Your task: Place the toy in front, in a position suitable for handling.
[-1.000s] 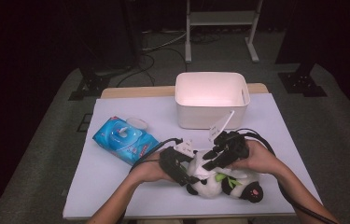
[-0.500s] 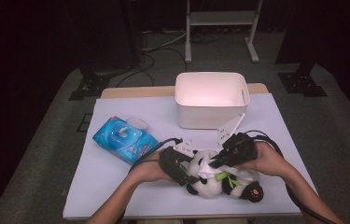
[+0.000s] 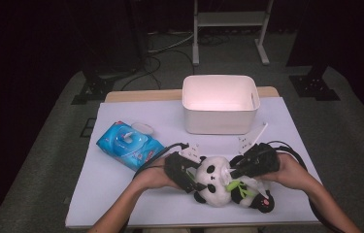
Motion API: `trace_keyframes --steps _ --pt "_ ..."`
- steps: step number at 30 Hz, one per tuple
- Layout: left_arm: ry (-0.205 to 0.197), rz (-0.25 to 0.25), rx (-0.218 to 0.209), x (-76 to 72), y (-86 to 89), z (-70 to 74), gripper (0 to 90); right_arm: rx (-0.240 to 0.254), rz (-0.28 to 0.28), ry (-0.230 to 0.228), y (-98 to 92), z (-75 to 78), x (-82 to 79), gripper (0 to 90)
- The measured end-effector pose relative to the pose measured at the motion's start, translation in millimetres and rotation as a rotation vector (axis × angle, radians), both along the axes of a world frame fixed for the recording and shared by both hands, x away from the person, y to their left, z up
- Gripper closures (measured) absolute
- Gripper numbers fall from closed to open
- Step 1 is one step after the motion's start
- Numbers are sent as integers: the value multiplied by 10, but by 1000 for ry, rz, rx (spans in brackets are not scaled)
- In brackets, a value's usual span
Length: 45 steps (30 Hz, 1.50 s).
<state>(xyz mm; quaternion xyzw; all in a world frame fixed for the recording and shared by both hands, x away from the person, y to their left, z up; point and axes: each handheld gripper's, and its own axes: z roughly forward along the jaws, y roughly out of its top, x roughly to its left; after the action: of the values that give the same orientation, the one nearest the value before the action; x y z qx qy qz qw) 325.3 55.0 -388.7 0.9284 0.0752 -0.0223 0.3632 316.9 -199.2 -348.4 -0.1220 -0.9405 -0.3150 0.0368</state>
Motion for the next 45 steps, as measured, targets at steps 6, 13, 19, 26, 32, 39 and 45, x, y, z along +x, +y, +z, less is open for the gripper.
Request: trace_keyframes --steps 6,13,19,26,32,39,45 --pt "8 16 -30 29 -8 74 164 12 17 6 4 -34 -50 844" --pt "14 -6 -11 67 -80 76 119 20 18 1 4 -50 -102 844" --pt "9 -20 8 45 -114 10 141 5 19 -32 28 -10 -101 843" --pt "1 -17 10 33 -121 7 141 -9 22 -82 128 90 -63 844" --pt "-5 -17 10 15 -115 7 142 -17 39 -87 286 135 35 843" --pt "-9 -17 4 9 -103 3 143 -27 27 -85 308 146 86 842" --pt "1 -15 -9 25 -74 30 141 -24 12 -74 210 73 42 844"
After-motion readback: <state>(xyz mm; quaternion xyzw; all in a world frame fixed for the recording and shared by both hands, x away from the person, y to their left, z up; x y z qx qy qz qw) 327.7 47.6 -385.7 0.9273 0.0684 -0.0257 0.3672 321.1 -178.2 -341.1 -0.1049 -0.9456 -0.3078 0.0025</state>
